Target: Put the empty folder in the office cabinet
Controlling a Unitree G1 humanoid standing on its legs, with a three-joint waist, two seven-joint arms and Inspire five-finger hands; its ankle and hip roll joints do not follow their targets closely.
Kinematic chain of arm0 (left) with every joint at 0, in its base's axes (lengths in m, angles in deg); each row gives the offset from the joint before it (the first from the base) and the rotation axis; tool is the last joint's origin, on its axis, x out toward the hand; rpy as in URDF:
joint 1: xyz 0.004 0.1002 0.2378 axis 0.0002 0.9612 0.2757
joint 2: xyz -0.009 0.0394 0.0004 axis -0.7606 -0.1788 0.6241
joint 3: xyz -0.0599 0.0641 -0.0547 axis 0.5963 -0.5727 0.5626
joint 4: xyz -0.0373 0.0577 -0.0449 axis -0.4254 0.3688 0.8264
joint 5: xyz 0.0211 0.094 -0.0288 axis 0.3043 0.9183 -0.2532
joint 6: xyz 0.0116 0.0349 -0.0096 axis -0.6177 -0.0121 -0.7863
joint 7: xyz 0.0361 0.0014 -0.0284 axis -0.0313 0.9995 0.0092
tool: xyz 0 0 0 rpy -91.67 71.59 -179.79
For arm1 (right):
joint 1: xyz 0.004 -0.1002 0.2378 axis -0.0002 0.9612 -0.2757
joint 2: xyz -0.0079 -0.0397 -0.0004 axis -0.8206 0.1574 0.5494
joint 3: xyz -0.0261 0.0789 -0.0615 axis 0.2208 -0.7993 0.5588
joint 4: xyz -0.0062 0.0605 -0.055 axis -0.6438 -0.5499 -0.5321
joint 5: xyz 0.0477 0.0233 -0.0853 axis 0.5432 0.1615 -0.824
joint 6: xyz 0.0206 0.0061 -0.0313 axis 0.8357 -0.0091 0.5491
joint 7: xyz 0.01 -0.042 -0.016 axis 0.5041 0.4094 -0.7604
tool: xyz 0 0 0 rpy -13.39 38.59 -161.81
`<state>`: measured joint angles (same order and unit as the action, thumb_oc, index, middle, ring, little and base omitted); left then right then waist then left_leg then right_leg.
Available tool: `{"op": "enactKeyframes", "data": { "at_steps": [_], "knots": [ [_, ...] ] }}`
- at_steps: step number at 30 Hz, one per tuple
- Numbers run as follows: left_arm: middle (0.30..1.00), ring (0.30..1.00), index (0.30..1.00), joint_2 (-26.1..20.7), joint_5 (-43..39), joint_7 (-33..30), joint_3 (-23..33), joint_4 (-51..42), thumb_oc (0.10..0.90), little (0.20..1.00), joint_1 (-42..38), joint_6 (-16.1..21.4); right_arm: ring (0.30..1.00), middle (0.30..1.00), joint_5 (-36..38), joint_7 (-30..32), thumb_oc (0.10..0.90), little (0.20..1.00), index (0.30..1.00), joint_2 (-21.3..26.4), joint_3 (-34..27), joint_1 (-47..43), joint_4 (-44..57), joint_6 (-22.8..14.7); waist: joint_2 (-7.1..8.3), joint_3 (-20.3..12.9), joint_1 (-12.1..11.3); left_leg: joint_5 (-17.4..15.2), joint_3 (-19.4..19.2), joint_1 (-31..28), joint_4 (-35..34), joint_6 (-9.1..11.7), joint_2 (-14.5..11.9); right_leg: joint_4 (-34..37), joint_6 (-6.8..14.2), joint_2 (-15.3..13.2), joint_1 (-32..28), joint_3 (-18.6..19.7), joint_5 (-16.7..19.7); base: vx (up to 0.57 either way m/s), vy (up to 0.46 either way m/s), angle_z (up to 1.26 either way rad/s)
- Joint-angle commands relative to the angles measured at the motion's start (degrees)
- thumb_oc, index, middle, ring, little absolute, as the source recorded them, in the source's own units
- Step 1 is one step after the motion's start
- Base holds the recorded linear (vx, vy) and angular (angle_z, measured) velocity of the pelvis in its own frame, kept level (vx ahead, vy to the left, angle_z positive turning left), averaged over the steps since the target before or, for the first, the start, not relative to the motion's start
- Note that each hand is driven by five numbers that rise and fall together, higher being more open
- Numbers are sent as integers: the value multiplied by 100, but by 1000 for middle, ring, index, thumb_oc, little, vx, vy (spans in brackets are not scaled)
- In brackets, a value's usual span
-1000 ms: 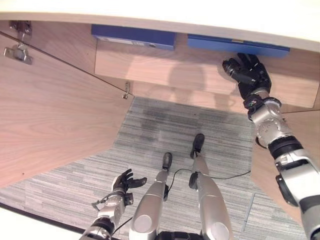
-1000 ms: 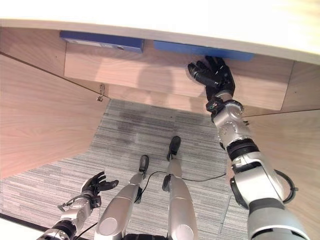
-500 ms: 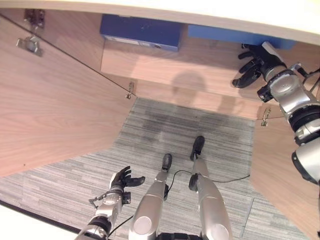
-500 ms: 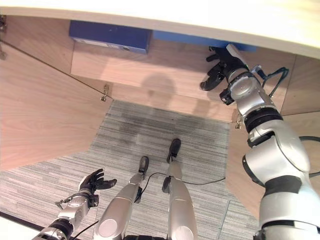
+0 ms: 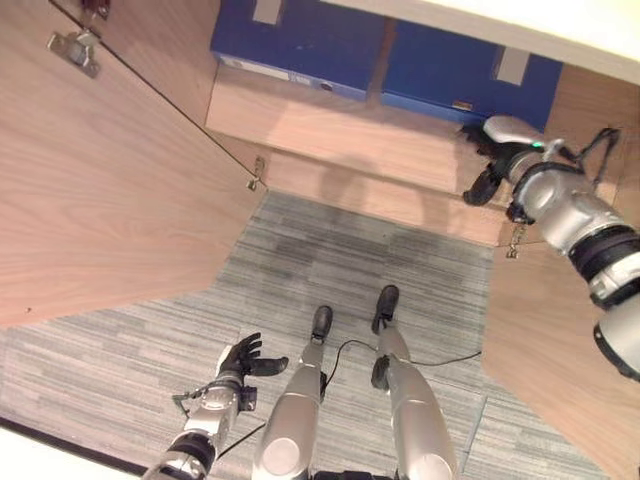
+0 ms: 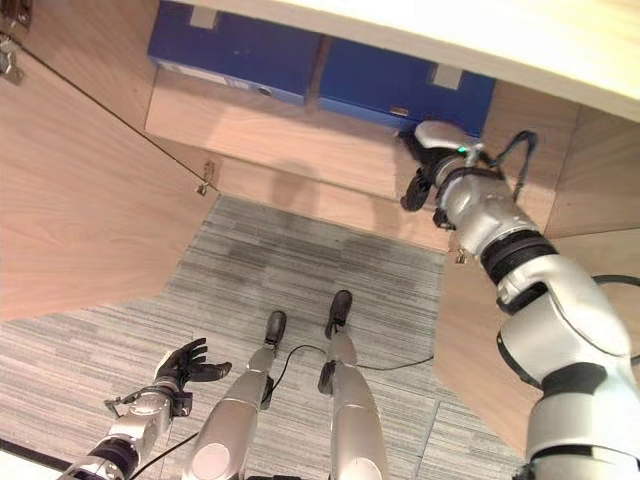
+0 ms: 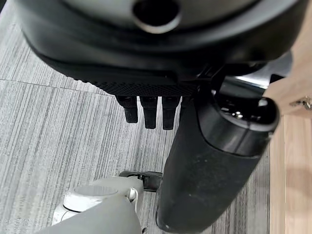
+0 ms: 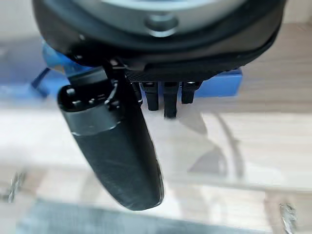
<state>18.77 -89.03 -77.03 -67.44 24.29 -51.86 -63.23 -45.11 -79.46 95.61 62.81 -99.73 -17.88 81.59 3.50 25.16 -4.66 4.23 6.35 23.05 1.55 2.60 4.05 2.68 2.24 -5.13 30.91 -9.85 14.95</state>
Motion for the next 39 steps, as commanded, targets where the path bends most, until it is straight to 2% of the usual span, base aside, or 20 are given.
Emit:
{"op": "enactKeyframes", "data": {
  "at_steps": [1,6,11,18,20,22,25,27,29,31,33,35,37,39],
  "knots": [
    [900,900,900,-144,154,-15,235,-71,800,900,97,60,900,900,-160,-1424,800,900,900,-76,1172,1116,-148,11,-386,463,-63,-206,-4,-145,-317,-124,-109,-241,307,-117,-206,-77,-697,-28,17,-22],
    [900,900,900,-239,322,123,201,-49,800,900,62,12,900,900,-341,-1713,800,900,900,54,1277,1371,221,-31,-326,463,-75,-432,-57,-114,65,-164,-59,-295,323,-176,-311,-21,-692,-22,19,-4],
    [900,900,900,-331,482,251,239,24,800,900,66,-22,900,900,-179,-1989,800,900,900,262,1365,1450,804,-77,-281,463,-79,-542,-133,-199,209,-191,-21,-308,348,-237,-466,18,-664,-32,45,-2],
    [900,900,900,-376,647,317,402,442,800,900,24,-43,900,900,259,-2018,800,900,900,202,1296,1356,1298,-99,-89,463,-103,-836,-305,-430,696,-187,8,-305,384,-258,-870,60,-649,-29,46,-13],
    [900,900,900,-422,928,324,589,916,800,900,54,-83,900,900,983,-1589,800,900,900,-20,754,1465,1322,-186,151,346,-93,-1150,-494,-762,1098,-222,-22,-261,450,-235,-1253,148,-598,-7,128,-7],
    [900,900,900,-422,1049,337,608,1082,800,900,58,-98,900,900,1114,-1512,800,900,900,-158,589,1567,1227,-216,232,253,-78,-1211,-590,-826,1153,-245,-17,-216,486,-238,-1312,179,-567,-4,118,-37],
    [900,900,900,-410,1444,319,705,1502,800,900,111,-177,900,900,1343,-1252,800,900,900,-427,19,2072,1117,-269,386,-143,-2,-1419,-883,-1144,1226,-329,-53,-95,608,-245,-1495,286,-490,27,204,-54],
    [900,900,900,-458,1556,223,964,1601,800,900,222,-210,900,900,1274,-1084,800,900,900,-266,-433,2430,1452,-311,496,-434,110,-1476,-1044,-1424,1146,-411,-4,-69,713,-300,-1580,366,-425,57,211,-56],
    [900,900,900,-513,1576,150,1198,1611,800,900,276,-218,900,900,1262,-905,800,900,900,66,-904,2819,2039,-413,524,-655,242,-1503,-1179,-1656,1035,-481,40,-70,807,-338,-1642,415,-385,14,199,-65],
    [900,900,900,-697,1752,135,1360,1722,800,900,272,-215,900,900,1482,-758,800,900,900,453,-1546,3359,2461,-517,469,-850,429,-1507,-1317,-1950,864,-514,44,-99,904,-362,-1721,412,-342,-16,216,-65],
    [900,900,900,-754,1825,161,1423,1808,800,900,294,-232,900,900,1486,-755,800,900,900,553,-1762,3602,2634,-537,465,-944,487,-1486,-1349,-2045,780,-538,74,-113,933,-391,-1729,420,-322,8,133,-42],
    [900,900,900,-902,2135,147,1623,2019,800,900,399,-309,900,900,1541,-706,800,900,900,802,-2345,4193,2986,-631,406,-1137,632,-1488,-1484,-2356,529,-579,79,-110,1004,-394,-1828,416,-268,46,148,-29],
    [900,900,900,-951,2313,160,1780,2188,800,900,512,-338,900,900,1531,-631,800,900,900,904,-2819,4707,3182,-680,392,-1283,736,-1440,-1601,-2560,314,-613,116,-111,1049,-417,-1838,395,-155,49,146,-46],
    [900,900,900,-825,2456,147,2034,2357,800,900,665,-384,900,900,1627,-264,800,900,900,626,-3894,5824,3349,-754,330,-1440,938,-1383,-1713,-2838,24,-651,153,-149,1117,-385,-1896,408,-44,39,159,-58]
  ]
}}
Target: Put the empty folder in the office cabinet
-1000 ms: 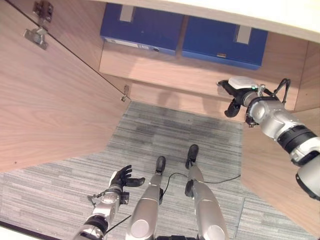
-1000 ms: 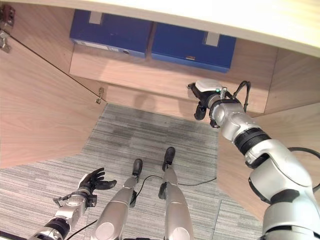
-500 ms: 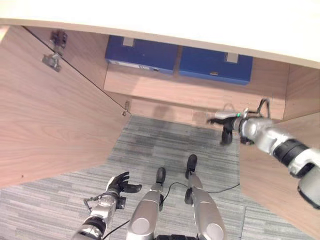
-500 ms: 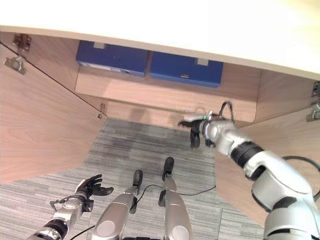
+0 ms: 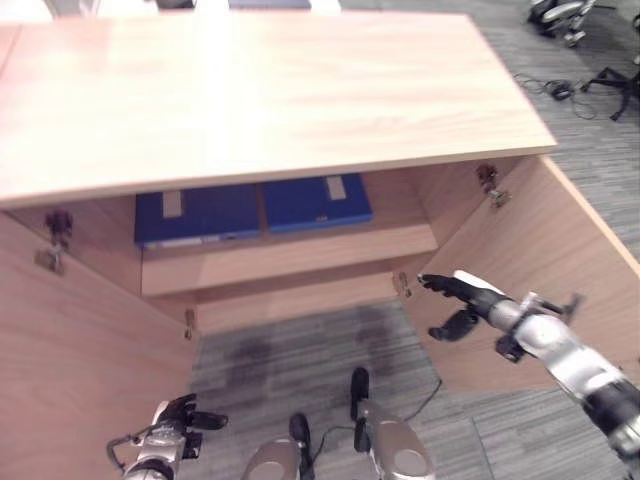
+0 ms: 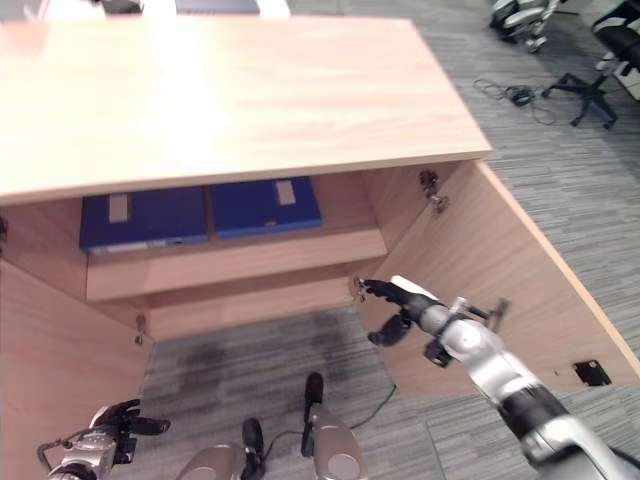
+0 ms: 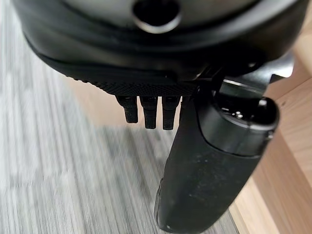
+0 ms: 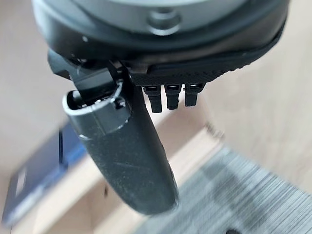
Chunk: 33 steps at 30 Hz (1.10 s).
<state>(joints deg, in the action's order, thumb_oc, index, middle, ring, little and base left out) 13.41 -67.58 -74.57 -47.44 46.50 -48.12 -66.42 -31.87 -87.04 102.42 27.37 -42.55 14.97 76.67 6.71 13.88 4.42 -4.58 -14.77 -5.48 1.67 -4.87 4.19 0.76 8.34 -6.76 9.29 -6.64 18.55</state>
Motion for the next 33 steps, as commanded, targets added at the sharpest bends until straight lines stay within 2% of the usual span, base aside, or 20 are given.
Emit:
{"op": "enactKeyframes", "data": {
  "at_steps": [1,3,4,7,9,13,15,20,25,26,29,31,33],
  "knots": [
    [900,900,900,-122,315,-122,171,164,800,900,426,-76,900,900,312,692,800,900,900,-452,-767,573,-77,-246,-48,-364,99,-474,357,-112,-101,60,157,-72,498,-200,290,96,-395,2,132,-26],
    [900,900,900,71,277,-115,289,171,800,900,548,-124,900,900,292,933,800,900,900,-943,-1239,1118,-121,-223,-95,-387,149,-429,292,-177,-172,27,167,-256,462,-191,305,11,-486,-20,94,-23],
    [900,900,900,199,223,-158,331,178,800,900,594,-144,900,900,304,1114,800,900,900,-1271,-1332,1265,-333,-192,-158,-407,150,-407,200,-192,-193,22,130,-443,403,-216,291,-166,-646,-36,62,-40],
    [900,900,900,435,124,-156,353,164,800,900,728,-180,900,900,345,1278,800,900,900,-1759,-1589,1666,-686,-118,-336,-462,128,-321,20,-188,-260,37,-33,-981,219,-394,118,-693,-1095,-26,42,-54],
    [900,900,900,501,101,-149,335,182,800,900,775,-205,900,900,280,1364,800,900,900,-1988,-1728,1922,-892,-41,-449,-524,143,-353,-6,-252,-372,44,-129,-1415,212,-448,30,-615,-1369,34,26,-41],
    [900,900,900,550,44,-186,233,168,800,900,742,-187,900,900,394,1542,800,900,900,-2333,-1934,2142,-1456,12,-478,-661,196,-311,-121,-221,-469,53,-165,-1533,222,-603,-126,-383,-1409,-3,-35,-24],
    [900,900,900,560,11,-220,177,150,800,900,691,-159,900,900,509,1647,800,900,900,-2480,-2011,2133,-1689,-2,-390,-767,216,-230,-249,-107,-451,63,-110,-1123,202,-575,-363,-294,-1267,-28,-91,-23],
    [900,900,900,577,4,-280,144,202,800,900,717,-140,900,900,1119,1921,800,900,900,-2758,-2279,2202,-1932,-115,-359,-875,295,-196,-577,-154,-522,126,-167,-494,239,-298,-457,78,-1277,35,-95,-49],
    [900,900,900,692,-85,-333,94,119,800,900,701,-102,900,900,1553,2439,800,900,900,-2805,-2819,2125,-2126,-330,-423,-946,391,-187,-686,-176,-540,169,-250,-238,209,-162,-559,163,-1360,61,-95,-41],
    [900,900,900,838,-172,-370,-10,-91,800,900,661,-29,900,900,1700,2827,800,900,900,-2696,-3295,2033,-1852,-554,-500,-986,452,-172,-688,-213,-574,202,-299,-179,179,-91,-629,189,-1435,80,-122,-20],
    [900,900,900,917,-174,-381,-137,-154,800,900,602,-1,900,900,1676,3041,800,900,900,-2582,-3475,1880,-1772,-691,-552,-1001,476,-158,-666,-203,-576,223,-328,-155,157,-65,-654,160,-1479,51,-98,-13],
    [900,900,900,995,-82,-371,-296,-187,800,900,556,-9,900,900,1499,3306,800,900,900,-2359,-3647,1653,-1407,-777,-639,-1030,486,-132,-640,-206,-605,258,-369,-75,131,-26,-715,125,-1532,50,-98,1],
    [900,900,900,1027,30,-321,-403,-156,800,900,552,-22,900,900,1374,3251,800,900,900,-2095,-3594,1407,-1052,-822,-709,-1039,453,-103,-648,-211,-614,298,-408,13,105,9,-771,109,-1566,35,-80,1]
  ]
}}
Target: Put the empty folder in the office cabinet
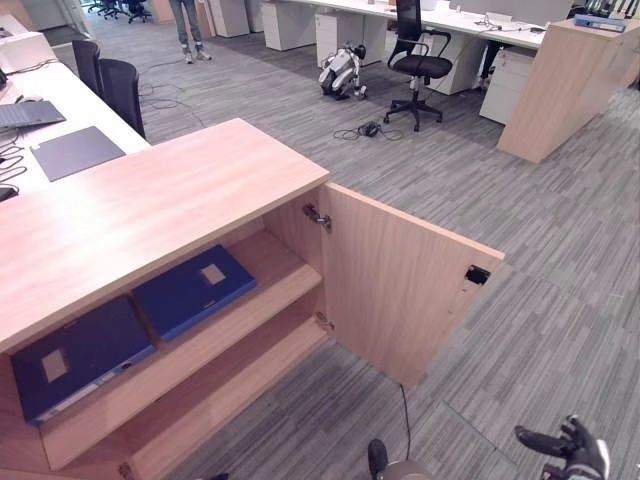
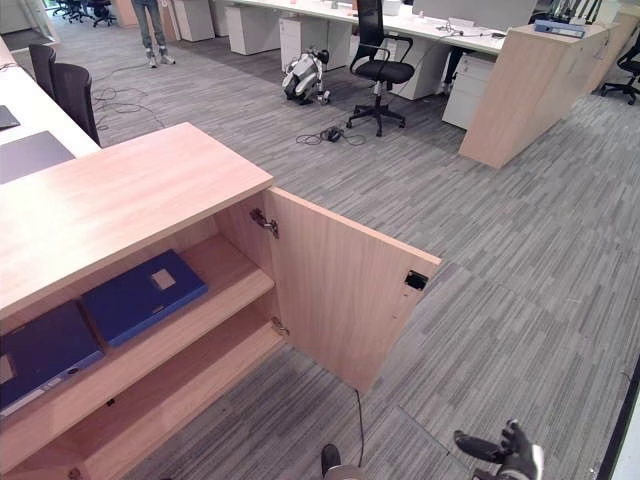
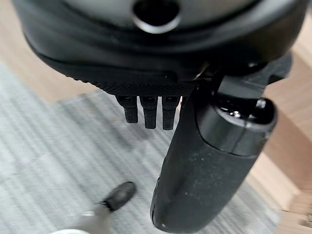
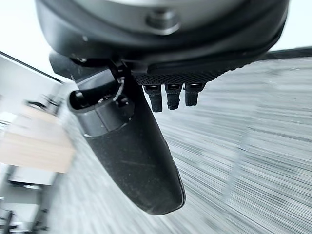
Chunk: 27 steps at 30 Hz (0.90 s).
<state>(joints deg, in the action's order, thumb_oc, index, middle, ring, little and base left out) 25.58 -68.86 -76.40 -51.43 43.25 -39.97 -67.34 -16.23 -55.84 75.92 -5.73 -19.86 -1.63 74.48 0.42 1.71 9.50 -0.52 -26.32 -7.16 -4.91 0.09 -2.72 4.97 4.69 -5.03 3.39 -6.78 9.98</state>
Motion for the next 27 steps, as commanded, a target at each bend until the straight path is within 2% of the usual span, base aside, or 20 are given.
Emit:
{"op": "enactKeyframes", "data": {
  "at_steps": [1,2,6,10,16,18,20,27],
  "knots": [
    [900,900,900,-187,159,-138,-2,169,800,900,-264,70,900,900,-190,131,800,900,900,558,-282,-864,607,-602,-83,180,-53,-509,507,-44,44,-197,283,-406,469,-163,-183,122,-707,12,-61,1],
    [900,900,900,-199,228,-100,-41,243,800,900,-266,55,900,900,-231,-27,800,900,900,786,-94,-1096,737,-613,-118,173,-92,-498,487,-50,44,-177,265,-351,454,-138,-205,130,-711,17,-53,1],
    [900,900,900,-233,285,-17,-79,357,800,900,-260,37,900,900,-224,-308,800,900,900,1197,367,-1605,851,-661,-185,171,-223,-466,473,-87,37,-119,236,-222,420,-96,-318,109,-724,20,-53,0],
    [900,900,900,-231,252,3,-131,373,800,900,-260,49,900,900,-148,-414,800,900,900,1358,739,-2048,935,-725,-225,168,-339,-423,529,-101,26,-69,204,-111,401,-68,-429,11,-730,14,-48,3],
    [900,900,900,-166,175,6,-263,380,800,900,-275,67,900,900,260,-784,800,900,900,1397,1610,-2861,1295,-823,-245,172,-518,-339,625,-85,-7,-8,180,-33,352,-52,-515,-88,-736,-2,-29,13],
    [900,900,900,-155,165,10,-275,376,800,900,-271,66,900,900,342,-847,800,900,900,1388,1721,-2922,1382,-838,-247,174,-528,-332,640,-83,-9,-2,178,-31,346,-51,-525,-103,-737,-7,-13,6],
    [900,900,900,-125,140,26,-289,387,800,900,-255,66,900,900,630,-1219,800,900,900,1262,2236,-3126,1909,-909,-234,163,-587,-313,669,-65,-9,20,173,-18,329,-46,-540,-144,-734,-11,-16,6],
    [900,900,900,-104,200,100,-254,405,800,900,-206,72,900,900,980,-1807,800,900,900,1112,3108,-3505,2472,-948,-183,92,-709,-276,738,-13,-9,55,159,3,301,-40,-552,-211,-742,-9,0,-3]
  ]
}}
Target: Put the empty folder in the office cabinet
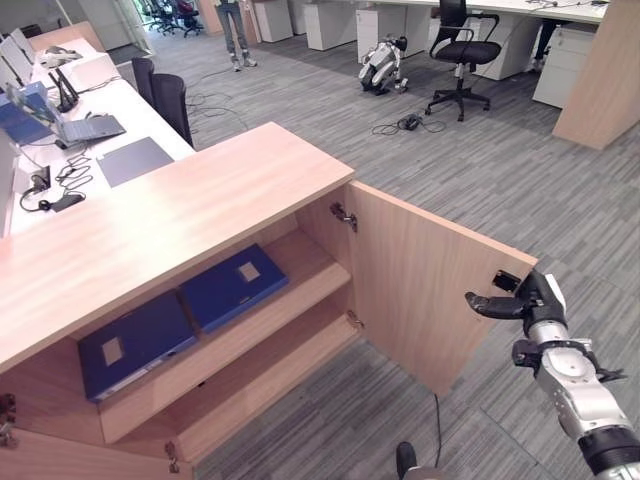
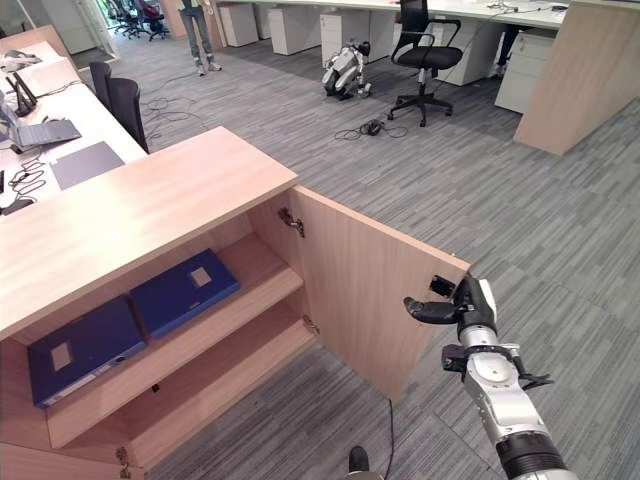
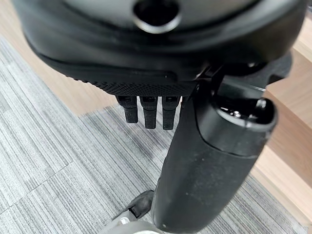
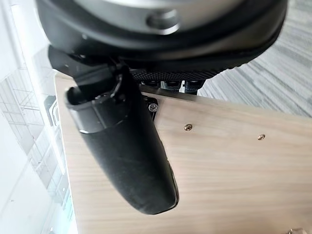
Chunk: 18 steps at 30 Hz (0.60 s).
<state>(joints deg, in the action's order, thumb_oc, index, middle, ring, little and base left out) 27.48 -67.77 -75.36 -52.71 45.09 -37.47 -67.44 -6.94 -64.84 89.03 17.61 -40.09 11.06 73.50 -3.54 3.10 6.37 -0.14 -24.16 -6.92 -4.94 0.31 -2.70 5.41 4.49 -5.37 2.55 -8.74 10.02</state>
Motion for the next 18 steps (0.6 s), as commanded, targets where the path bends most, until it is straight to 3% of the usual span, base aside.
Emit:
{"op": "enactKeyframes", "data": {
  "at_steps": [1,7,9,10,12,17,18],
  "knots": [
    [900,900,900,-284,82,13,-145,227,800,900,-450,100,900,900,184,-947,800,900,900,-220,903,-1602,1160,-873,226,-42,-419,-314,550,-43,-6,35,156,-42,320,-9,-484,-27,-749,0,0,0],
    [900,900,900,-287,55,-12,-105,245,800,900,-479,148,900,900,639,-1362,800,900,900,-344,1261,-1633,1926,-931,282,-63,-449,-278,593,28,-6,33,179,-65,328,-37,-424,-57,-706,-17,18,-6],
    [900,900,900,-267,110,-48,-115,286,800,900,-501,141,900,900,1222,-1666,800,900,900,-983,1637,-1344,2211,-898,303,-57,-472,-277,624,43,-6,17,186,-89,333,-70,-405,-88,-673,-29,32,-22],
    [900,900,900,-269,110,-47,-113,286,800,900,-501,141,900,900,1222,-1666,800,900,900,-986,1638,-1345,2210,-898,308,-74,-474,-269,620,64,-6,17,188,-89,330,-71,-382,-85,-668,-32,43,-17],
    [900,900,900,-196,38,-97,-125,253,800,900,-539,176,900,900,1435,-1737,800,900,900,-1675,2387,-1267,1870,-730,325,-59,-528,-274,647,63,-6,1,205,-106,336,-89,-376,-95,-658,-32,64,-21],
    [900,900,900,-98,-150,-201,-222,97,800,900,-673,271,900,900,1457,-1920,800,900,900,-2226,3189,-1326,1381,-441,383,-29,-638,-254,706,116,-6,-16,226,-146,339,-129,-339,-152,-640,-33,70,-9],
    [900,900,900,-78,-223,-244,-354,0,800,900,-735,317,900,900,1431,-2096,800,900,900,-2323,3573,-1355,1293,-261,454,18,-742,-215,840,191,-6,-27,255,-180,358,-187,-307,-243,-625,-51,60,31]
  ]
}}
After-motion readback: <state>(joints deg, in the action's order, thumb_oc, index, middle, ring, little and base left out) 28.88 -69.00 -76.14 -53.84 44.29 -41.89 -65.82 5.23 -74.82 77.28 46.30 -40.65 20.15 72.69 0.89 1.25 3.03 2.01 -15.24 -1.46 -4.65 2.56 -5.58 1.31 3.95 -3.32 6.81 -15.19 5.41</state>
